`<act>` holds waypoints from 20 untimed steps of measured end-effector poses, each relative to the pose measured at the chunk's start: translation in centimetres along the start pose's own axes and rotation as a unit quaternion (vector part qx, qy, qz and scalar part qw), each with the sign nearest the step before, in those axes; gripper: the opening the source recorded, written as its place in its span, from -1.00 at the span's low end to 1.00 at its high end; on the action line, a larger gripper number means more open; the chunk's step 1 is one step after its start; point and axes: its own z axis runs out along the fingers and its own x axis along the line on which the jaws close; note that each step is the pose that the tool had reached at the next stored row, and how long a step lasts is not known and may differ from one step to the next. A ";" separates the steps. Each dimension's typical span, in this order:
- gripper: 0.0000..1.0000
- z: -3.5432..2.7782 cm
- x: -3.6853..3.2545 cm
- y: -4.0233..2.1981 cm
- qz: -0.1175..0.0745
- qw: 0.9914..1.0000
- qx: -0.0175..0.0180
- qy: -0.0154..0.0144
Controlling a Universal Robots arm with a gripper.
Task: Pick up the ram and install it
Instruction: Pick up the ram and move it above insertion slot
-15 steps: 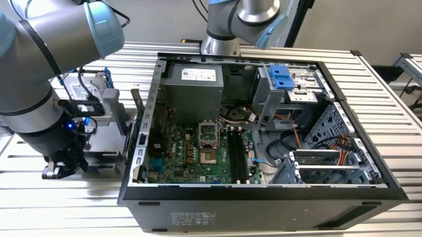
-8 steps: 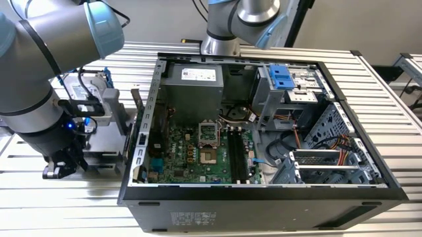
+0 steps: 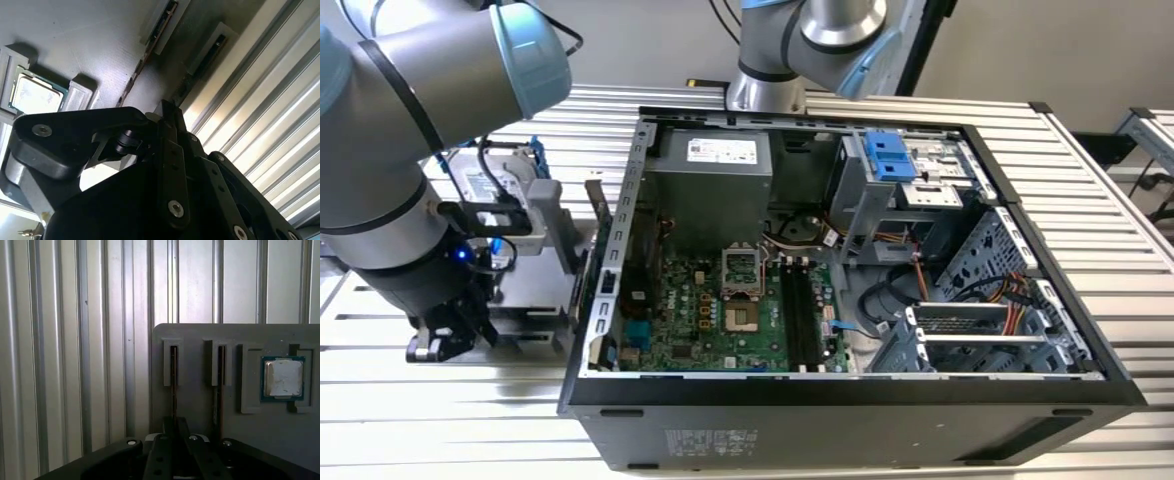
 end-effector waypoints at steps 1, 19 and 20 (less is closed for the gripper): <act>-1.00 -1.60 -0.03 0.01 0.000 1.000 0.000 -0.001; -1.00 -8.04 -0.14 0.04 0.000 1.000 0.000 -0.001; -1.00 -8.50 -0.15 0.04 0.000 1.000 0.000 -0.001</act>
